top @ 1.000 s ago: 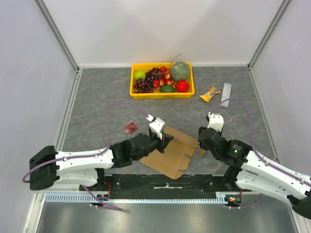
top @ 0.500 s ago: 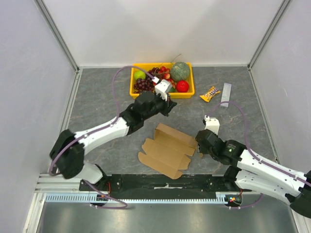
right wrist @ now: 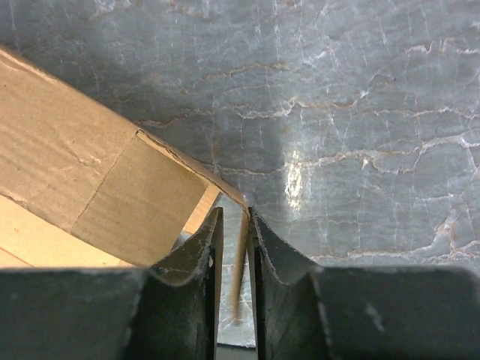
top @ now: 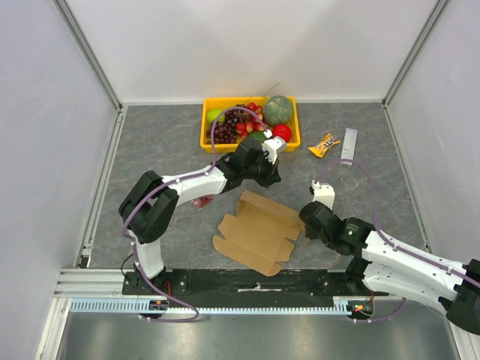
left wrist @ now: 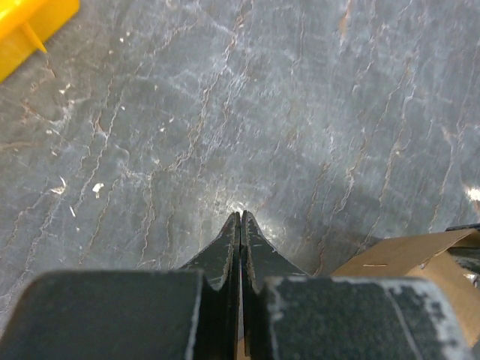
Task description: Fold the paper box
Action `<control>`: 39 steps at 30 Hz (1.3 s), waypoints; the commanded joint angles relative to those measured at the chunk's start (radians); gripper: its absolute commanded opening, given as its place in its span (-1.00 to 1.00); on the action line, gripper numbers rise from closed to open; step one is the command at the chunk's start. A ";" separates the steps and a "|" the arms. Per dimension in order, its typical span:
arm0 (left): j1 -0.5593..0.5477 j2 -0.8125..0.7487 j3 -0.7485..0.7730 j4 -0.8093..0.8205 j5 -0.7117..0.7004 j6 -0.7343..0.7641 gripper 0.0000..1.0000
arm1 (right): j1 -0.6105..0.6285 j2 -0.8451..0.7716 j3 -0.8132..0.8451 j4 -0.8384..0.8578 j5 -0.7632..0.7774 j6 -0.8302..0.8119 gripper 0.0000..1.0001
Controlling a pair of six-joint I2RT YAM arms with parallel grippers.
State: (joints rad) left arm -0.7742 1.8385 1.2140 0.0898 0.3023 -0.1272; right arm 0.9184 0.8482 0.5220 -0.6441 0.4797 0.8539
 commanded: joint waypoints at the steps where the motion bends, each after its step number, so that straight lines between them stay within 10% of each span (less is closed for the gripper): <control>1: 0.026 0.025 0.047 -0.036 0.063 0.058 -0.96 | -0.004 0.020 0.001 0.093 0.066 -0.035 -0.53; 25: 0.102 -0.064 -0.088 -0.045 0.014 0.047 -0.96 | -0.098 0.304 0.093 0.544 0.017 -0.588 -0.82; 39: 0.102 -0.438 -0.342 0.028 -0.328 -0.052 -0.71 | -0.171 0.355 0.148 0.534 -0.093 -0.607 -0.07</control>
State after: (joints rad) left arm -0.6762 1.5536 0.9466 0.0414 0.0887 -0.1268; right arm 0.7605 1.2381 0.6289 -0.1272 0.4160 0.2436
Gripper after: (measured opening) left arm 0.125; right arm 0.413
